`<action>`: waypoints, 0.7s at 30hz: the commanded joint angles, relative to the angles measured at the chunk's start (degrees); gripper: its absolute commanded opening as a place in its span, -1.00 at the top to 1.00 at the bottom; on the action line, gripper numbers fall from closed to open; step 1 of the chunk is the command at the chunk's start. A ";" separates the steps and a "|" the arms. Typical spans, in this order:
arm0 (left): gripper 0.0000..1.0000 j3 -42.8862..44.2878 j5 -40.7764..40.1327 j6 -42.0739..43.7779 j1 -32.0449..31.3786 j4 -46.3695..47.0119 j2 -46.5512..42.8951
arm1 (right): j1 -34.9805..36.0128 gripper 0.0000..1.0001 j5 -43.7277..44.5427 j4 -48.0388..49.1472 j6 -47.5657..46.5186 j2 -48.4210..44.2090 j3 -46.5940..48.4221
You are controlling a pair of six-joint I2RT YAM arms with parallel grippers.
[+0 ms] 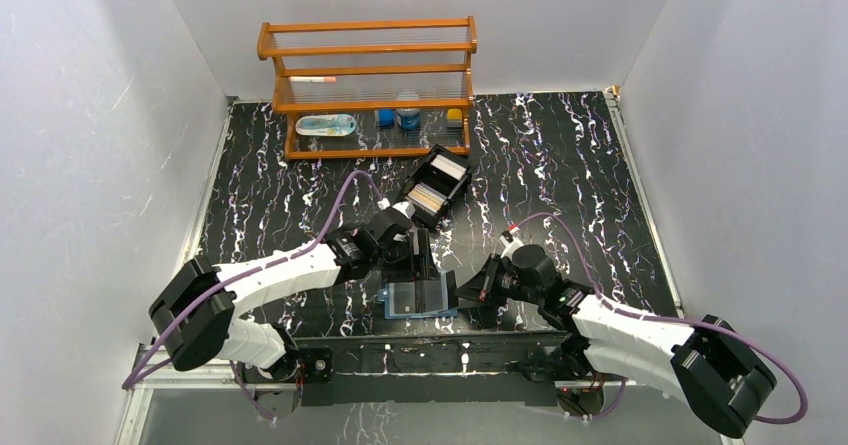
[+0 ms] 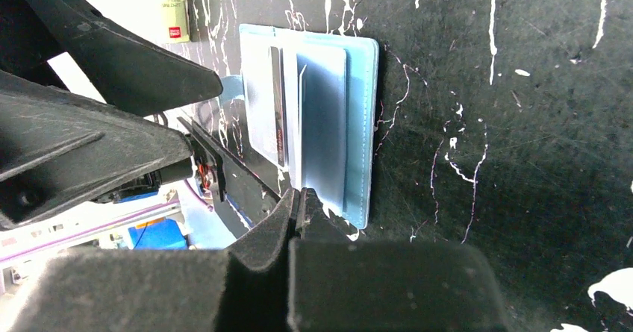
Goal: Put the credit cards into the card holder
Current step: Turn over the card slot in the card holder.
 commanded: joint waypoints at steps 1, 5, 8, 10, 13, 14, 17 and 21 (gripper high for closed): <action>-0.32 2.59 -4.19 2.63 0.18 -9.06 -1.29 | 0.27 1.00 -0.90 4.10 0.59 0.41 1.23; -0.25 5.02 -9.87 5.14 0.74 -16.59 -3.52 | 0.31 1.00 -1.82 3.99 0.88 -0.27 2.19; -0.17 3.78 -9.86 6.20 3.03 -18.21 -5.60 | 0.83 1.00 -2.46 3.82 1.36 -0.19 3.64; -0.16 2.34 -9.13 6.76 5.08 -18.32 -7.26 | 1.64 1.00 -2.19 3.86 1.47 0.51 4.92; -0.16 1.63 -7.50 7.45 8.35 -18.46 -9.01 | 3.28 1.00 -1.38 3.50 1.32 2.25 7.43; -0.16 1.63 -6.90 7.64 9.32 -18.57 -9.56 | 3.77 1.00 -1.10 3.54 1.15 3.04 8.21; -0.16 2.15 -5.20 9.21 12.03 -19.18 -10.61 | 5.29 1.00 0.07 3.35 0.68 5.84 10.82; -0.18 3.20 -2.27 12.01 12.99 -19.92 -11.12 | 6.48 1.00 -0.50 3.17 -1.01 10.98 14.79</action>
